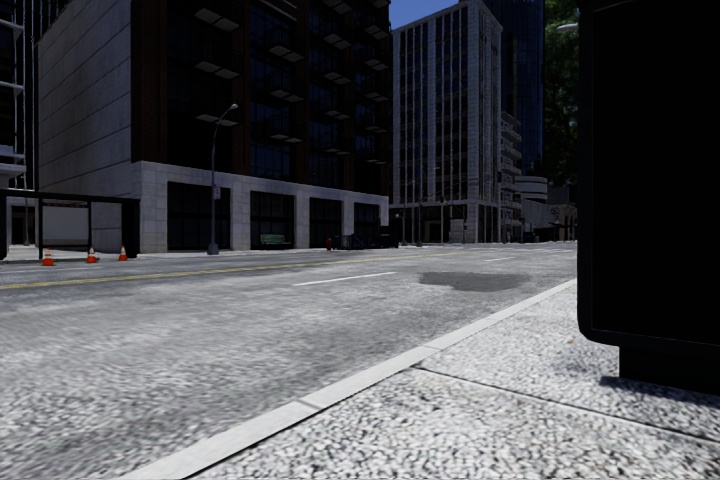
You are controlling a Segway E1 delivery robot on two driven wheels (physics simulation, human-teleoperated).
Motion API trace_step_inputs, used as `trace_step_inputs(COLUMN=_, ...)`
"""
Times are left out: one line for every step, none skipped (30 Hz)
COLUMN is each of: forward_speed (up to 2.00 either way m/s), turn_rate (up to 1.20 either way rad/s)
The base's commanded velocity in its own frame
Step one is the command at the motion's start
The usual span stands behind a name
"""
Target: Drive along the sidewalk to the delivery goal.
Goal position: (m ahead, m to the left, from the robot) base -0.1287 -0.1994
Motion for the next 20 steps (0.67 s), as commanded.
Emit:
trace_step_inputs(forward_speed=0.0, turn_rate=0.0)
trace_step_inputs(forward_speed=0.0, turn_rate=0.0)
trace_step_inputs(forward_speed=0.0, turn_rate=0.0)
trace_step_inputs(forward_speed=0.0, turn_rate=0.0)
trace_step_inputs(forward_speed=0.0, turn_rate=0.0)
trace_step_inputs(forward_speed=0.0, turn_rate=0.0)
trace_step_inputs(forward_speed=0.0, turn_rate=0.0)
trace_step_inputs(forward_speed=0.0, turn_rate=0.0)
trace_step_inputs(forward_speed=0.0, turn_rate=0.0)
trace_step_inputs(forward_speed=0.0, turn_rate=0.0)
trace_step_inputs(forward_speed=0.0, turn_rate=0.0)
trace_step_inputs(forward_speed=0.0, turn_rate=0.0)
trace_step_inputs(forward_speed=0.0, turn_rate=0.0)
trace_step_inputs(forward_speed=0.0, turn_rate=0.0)
trace_step_inputs(forward_speed=0.0, turn_rate=0.0)
trace_step_inputs(forward_speed=0.0, turn_rate=0.0)
trace_step_inputs(forward_speed=0.0, turn_rate=0.0)
trace_step_inputs(forward_speed=0.0, turn_rate=0.0)
trace_step_inputs(forward_speed=0.0, turn_rate=0.0)
trace_step_inputs(forward_speed=0.0, turn_rate=0.0)
